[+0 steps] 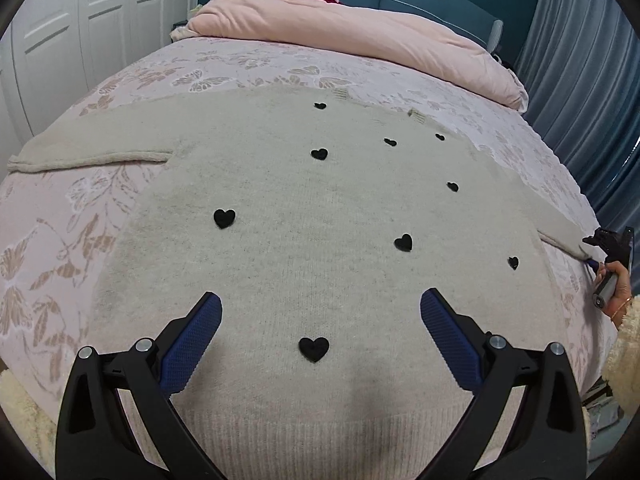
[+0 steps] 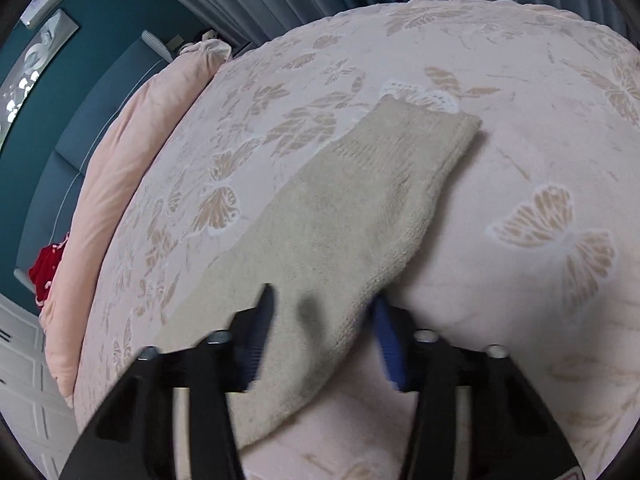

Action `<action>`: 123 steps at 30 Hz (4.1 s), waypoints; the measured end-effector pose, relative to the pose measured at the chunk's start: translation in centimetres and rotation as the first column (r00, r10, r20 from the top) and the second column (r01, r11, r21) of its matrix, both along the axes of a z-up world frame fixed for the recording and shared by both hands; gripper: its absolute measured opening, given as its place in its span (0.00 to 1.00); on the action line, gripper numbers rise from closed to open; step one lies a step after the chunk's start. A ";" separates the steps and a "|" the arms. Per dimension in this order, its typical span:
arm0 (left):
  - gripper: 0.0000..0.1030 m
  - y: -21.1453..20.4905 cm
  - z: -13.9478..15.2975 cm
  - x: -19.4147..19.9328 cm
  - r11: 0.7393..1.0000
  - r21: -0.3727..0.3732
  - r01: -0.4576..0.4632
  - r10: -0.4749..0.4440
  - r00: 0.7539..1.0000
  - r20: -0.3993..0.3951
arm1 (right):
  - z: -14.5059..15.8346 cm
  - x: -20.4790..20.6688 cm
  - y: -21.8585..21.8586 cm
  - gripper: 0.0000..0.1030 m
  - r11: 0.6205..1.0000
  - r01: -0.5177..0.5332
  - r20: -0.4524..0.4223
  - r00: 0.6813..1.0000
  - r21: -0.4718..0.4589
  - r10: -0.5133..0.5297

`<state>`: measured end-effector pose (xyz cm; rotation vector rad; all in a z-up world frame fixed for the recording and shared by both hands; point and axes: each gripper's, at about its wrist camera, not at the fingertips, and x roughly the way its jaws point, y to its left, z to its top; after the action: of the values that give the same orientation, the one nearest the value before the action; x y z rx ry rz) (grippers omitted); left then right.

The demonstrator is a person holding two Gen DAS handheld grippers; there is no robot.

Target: Fold small clothes

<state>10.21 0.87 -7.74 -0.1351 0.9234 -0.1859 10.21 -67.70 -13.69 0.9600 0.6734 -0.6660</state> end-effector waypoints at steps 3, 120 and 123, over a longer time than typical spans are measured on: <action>0.95 0.2 -0.2 0.6 1.000 -0.017 -0.004 0.004 1.000 -0.019 | 3.1 1.3 1.4 0.09 0.999 -0.028 0.130 0.991 -0.023 0.031; 0.45 -0.1 -0.9 13.5 0.882 -0.470 -0.018 0.013 1.000 -0.013 | 1.5 2.4 44.5 0.79 0.553 -0.784 -0.175 0.609 -0.281 0.774; 0.61 2.4 -2.1 11.0 0.877 -0.474 -0.079 0.069 0.997 -0.039 | 3.1 2.0 43.2 0.79 0.599 -0.764 -0.100 0.633 -0.239 0.768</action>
<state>21.21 3.31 -9.84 -0.6307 0.8767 -0.3399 12.22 -24.47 -10.59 0.3402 0.8793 0.0441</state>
